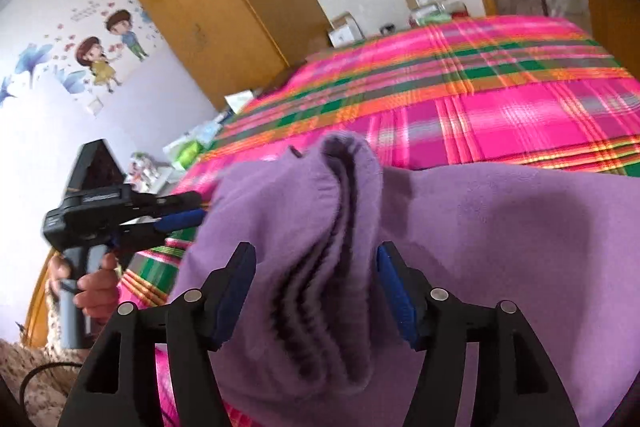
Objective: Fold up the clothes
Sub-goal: 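Lay the held purple edge down onto the garment with both grippers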
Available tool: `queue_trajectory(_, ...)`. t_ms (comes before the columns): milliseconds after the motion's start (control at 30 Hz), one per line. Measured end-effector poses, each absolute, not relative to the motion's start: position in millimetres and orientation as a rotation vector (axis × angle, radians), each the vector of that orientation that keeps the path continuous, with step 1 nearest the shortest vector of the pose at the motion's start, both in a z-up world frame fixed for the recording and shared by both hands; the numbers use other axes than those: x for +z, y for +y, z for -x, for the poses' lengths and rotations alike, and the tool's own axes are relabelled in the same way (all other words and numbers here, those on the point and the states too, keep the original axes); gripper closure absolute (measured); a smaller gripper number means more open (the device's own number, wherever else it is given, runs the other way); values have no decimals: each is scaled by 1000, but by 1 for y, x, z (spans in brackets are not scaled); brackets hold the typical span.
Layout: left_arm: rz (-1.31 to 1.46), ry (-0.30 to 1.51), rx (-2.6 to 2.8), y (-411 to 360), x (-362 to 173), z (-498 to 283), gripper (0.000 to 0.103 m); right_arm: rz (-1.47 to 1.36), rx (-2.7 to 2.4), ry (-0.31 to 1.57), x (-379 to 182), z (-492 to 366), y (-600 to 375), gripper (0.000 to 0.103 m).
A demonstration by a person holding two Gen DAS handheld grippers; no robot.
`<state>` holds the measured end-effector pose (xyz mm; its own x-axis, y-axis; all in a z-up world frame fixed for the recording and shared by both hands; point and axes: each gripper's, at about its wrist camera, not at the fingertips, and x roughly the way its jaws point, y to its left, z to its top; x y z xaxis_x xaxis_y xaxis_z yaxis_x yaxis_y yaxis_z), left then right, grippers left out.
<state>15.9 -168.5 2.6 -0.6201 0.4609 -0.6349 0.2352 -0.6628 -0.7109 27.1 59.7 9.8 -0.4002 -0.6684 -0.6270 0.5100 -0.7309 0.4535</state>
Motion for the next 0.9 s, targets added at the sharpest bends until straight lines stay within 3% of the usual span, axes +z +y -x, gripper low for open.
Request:
queue_trajectory(133, 1301, -1223, 2419, -169, 1, -13, 73, -1116, -2122, -274, 3, -17, 55, 43)
queue_trajectory(200, 1303, -1235, 2423, -171, 1, -12, 73, -1101, -2135, -255, 6, -19, 53, 73)
queue_trajectory(300, 1310, -1236, 2428, -172, 0, -11, 73, -1063, -2142, -249, 14, -26, 59, 82)
queue_trajectory(733, 1358, -1188, 2421, -163, -5, 0, 73, -1100, -2182, -486, 11, -35, 105, 84)
queue_trajectory(900, 1377, -1187, 2408, -162, -9, 2, 73, -1143, -2185, -517, -3, -30, 112, 76)
